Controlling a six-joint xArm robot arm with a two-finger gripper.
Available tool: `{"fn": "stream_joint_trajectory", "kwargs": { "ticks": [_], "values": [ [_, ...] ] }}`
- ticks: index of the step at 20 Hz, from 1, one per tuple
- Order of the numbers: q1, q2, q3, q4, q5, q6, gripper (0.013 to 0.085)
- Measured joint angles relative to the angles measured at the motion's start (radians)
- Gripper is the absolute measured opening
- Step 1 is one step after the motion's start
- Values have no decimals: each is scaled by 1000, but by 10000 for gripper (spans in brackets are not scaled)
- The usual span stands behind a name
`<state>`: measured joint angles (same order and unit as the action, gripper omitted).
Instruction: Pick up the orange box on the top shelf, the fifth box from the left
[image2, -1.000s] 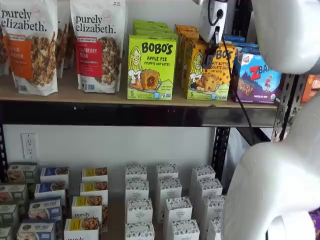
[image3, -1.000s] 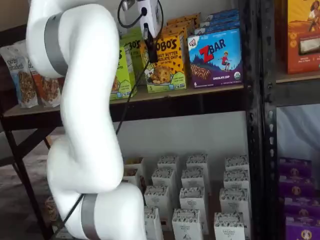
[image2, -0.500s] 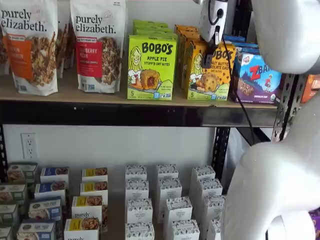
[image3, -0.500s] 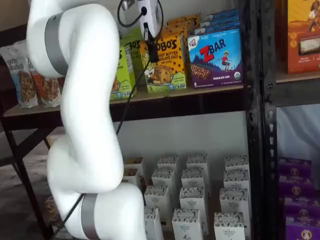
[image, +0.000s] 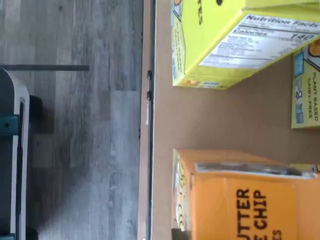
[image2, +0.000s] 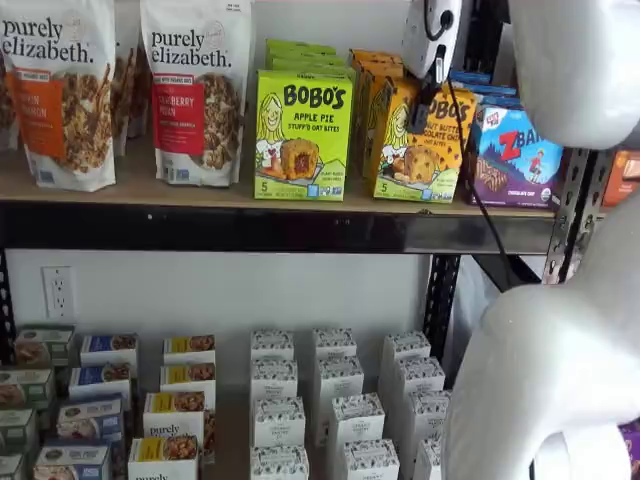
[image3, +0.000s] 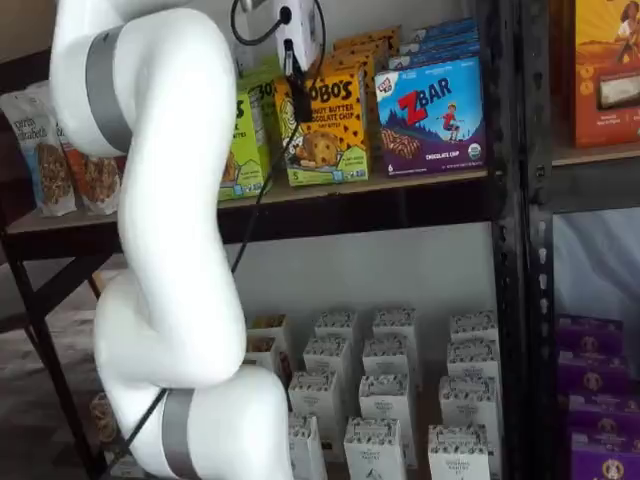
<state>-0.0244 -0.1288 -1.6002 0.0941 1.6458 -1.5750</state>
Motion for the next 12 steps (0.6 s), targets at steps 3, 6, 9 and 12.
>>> {"fn": "stream_joint_trajectory", "kwargs": {
  "ticks": [3,6,9,12],
  "values": [
    [-6,-13,-3,10,18,-3,410],
    [-11,-21,-18,21,50,-4,410],
    [-12,-31,-35,32,89,1,410],
    [-7,-35,-54,40,133,10,410]
  ]
}}
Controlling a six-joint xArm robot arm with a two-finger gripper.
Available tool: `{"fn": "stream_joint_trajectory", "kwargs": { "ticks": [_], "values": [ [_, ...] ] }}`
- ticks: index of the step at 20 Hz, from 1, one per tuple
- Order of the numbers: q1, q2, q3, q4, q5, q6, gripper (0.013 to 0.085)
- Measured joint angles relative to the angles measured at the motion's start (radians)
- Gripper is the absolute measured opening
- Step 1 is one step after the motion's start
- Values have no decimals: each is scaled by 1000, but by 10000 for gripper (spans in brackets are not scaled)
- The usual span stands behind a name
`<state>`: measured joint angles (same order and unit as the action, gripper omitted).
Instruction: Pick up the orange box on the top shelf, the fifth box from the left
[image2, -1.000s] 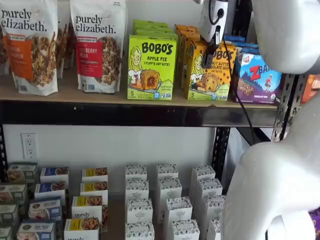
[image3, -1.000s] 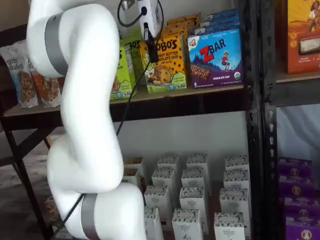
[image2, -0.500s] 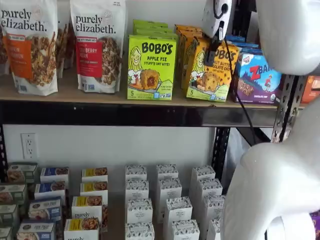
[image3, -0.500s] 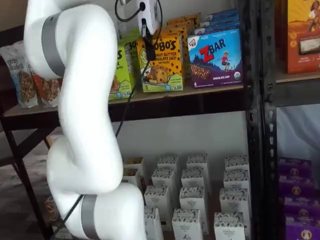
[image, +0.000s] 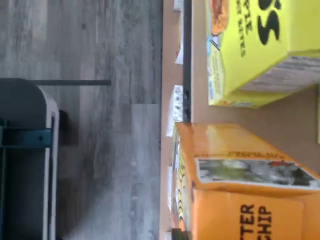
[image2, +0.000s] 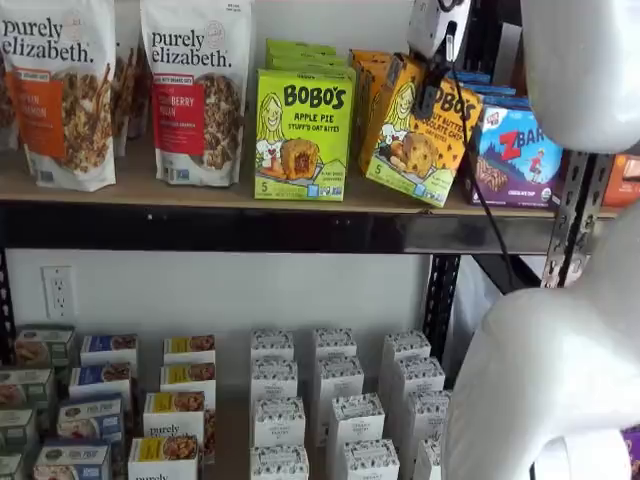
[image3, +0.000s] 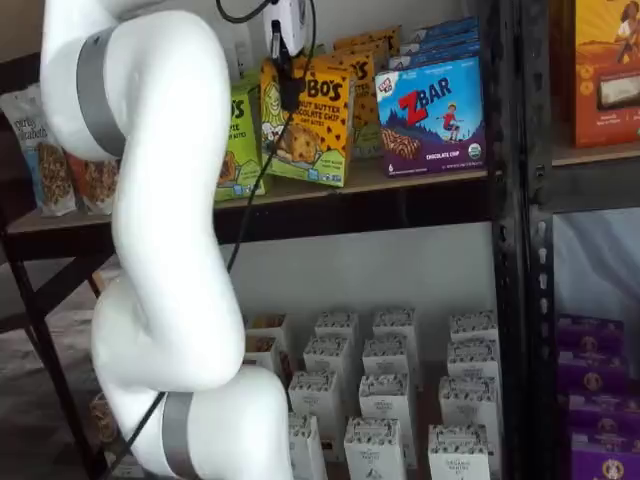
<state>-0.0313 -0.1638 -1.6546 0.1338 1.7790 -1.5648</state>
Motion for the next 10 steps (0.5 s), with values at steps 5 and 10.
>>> {"fn": "stream_joint_trajectory", "kwargs": {
  "ticks": [5,10],
  "values": [
    [11,-26,-2,-2,50,14,410],
    [16,-78,35,1,76,22,410]
  ]
}}
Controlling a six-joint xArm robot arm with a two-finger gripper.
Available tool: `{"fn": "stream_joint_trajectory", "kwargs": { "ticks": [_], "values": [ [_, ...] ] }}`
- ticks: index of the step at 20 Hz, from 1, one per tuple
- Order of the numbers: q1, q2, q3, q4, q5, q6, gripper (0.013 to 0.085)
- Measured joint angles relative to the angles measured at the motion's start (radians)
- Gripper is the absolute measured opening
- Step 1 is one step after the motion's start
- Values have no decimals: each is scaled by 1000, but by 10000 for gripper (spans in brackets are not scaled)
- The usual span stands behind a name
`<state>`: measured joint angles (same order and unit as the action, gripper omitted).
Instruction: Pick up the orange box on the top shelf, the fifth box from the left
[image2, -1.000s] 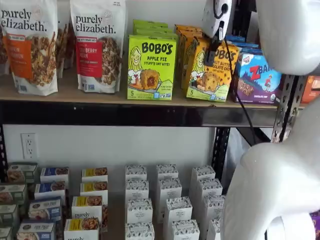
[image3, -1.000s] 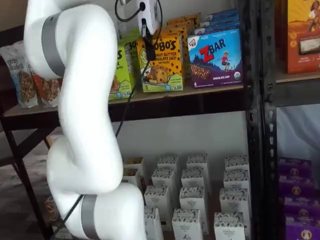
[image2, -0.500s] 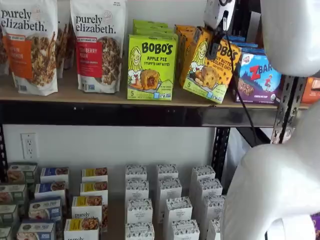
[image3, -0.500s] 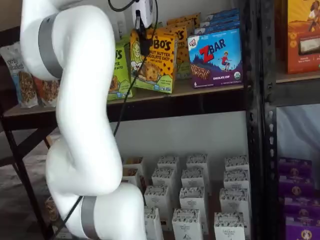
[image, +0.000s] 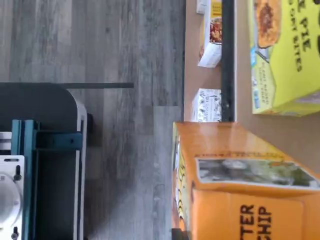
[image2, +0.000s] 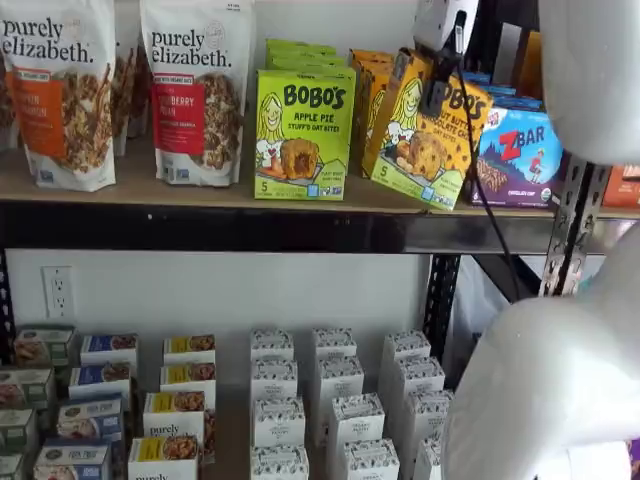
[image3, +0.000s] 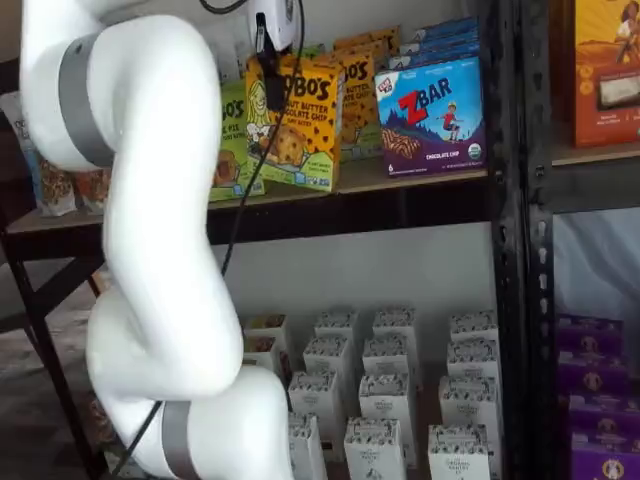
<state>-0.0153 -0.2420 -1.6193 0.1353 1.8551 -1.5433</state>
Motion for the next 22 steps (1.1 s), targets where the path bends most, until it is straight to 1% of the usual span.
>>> {"fn": "stream_joint_trajectory", "kwargs": {
  "ticks": [4,10,14,22],
  "values": [
    [-9,-59,54,21,-9,-2,410],
    [-26,-169,169,64,-84,-6,410],
    [-27,-217,212,63,-80,-8,410],
    [-38,-268,257,49,-50,-21,410]
  ]
}}
